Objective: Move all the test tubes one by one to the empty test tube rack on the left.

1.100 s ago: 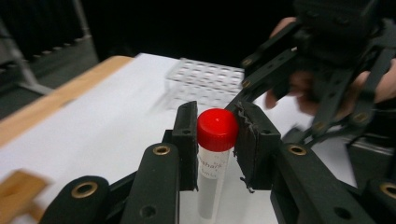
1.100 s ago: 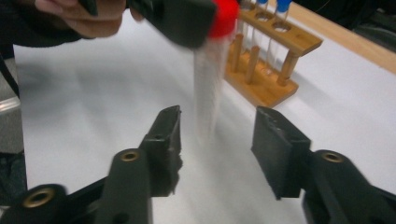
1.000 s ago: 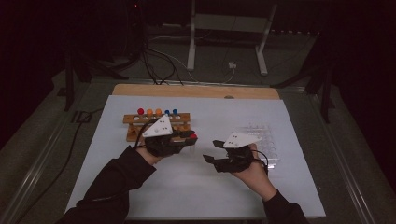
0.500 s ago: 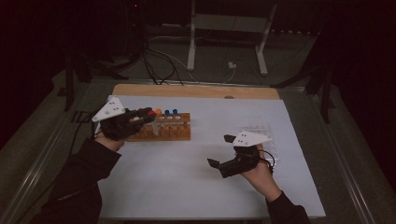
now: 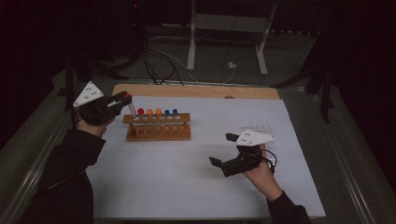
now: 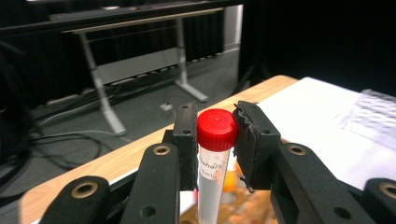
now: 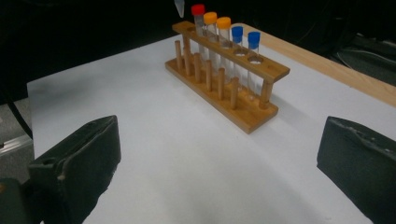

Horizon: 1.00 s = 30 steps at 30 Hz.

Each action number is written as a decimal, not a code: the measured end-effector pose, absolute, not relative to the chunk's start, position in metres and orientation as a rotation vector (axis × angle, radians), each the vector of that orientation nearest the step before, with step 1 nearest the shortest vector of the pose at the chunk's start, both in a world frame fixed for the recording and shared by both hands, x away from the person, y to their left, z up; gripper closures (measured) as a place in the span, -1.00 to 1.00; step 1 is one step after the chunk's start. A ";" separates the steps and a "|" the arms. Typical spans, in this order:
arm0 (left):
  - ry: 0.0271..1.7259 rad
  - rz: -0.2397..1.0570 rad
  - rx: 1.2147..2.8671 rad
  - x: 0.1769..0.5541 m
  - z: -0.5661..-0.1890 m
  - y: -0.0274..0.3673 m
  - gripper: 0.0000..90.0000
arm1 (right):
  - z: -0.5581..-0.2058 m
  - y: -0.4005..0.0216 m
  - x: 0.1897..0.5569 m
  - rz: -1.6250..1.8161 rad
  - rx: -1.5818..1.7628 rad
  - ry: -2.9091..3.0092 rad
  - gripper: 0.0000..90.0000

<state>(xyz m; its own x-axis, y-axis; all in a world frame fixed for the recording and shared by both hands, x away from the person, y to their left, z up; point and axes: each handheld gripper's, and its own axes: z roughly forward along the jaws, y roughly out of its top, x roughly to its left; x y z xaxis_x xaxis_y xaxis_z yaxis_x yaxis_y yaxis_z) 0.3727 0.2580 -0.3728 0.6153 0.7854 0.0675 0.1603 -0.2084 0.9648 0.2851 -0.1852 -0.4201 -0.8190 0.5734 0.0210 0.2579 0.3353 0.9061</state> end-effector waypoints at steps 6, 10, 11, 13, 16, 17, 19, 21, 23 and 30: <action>0.838 0.707 1.694 0.387 -0.388 0.259 0.60 | -0.419 -0.188 0.285 1.479 0.747 2.289 -1.00; 0.865 0.714 1.707 0.393 -0.400 0.259 0.60 | -0.419 -0.190 0.284 1.484 0.746 2.278 -1.00; 0.870 0.710 1.711 0.393 -0.402 0.259 0.60 | -0.419 -0.190 0.284 1.482 0.747 2.279 -1.00; 0.882 0.702 1.714 0.395 -0.408 0.259 0.60 | -0.420 -0.190 0.284 1.484 0.750 2.281 -1.00; 0.894 0.691 1.723 0.396 -0.416 0.259 0.60 | -0.421 -0.191 0.285 1.490 0.752 2.284 -1.00; 0.899 0.690 1.725 0.396 -0.419 0.259 0.60 | -0.421 -0.191 0.286 1.487 0.754 2.284 -1.00; 0.907 0.681 1.728 0.397 -0.424 0.259 0.60 | -0.421 -0.192 0.286 1.487 0.756 2.286 -1.00; 0.917 0.675 1.741 0.398 -0.430 0.259 0.60 | -0.421 -0.191 0.286 1.484 0.755 2.286 -1.00; 0.926 0.667 1.747 0.399 -0.435 0.258 0.60 | -0.422 -0.191 0.286 1.487 0.758 2.288 -1.00; 0.950 0.647 1.770 0.402 -0.446 0.254 0.60 | -0.422 -0.193 0.287 1.500 0.765 2.289 -1.00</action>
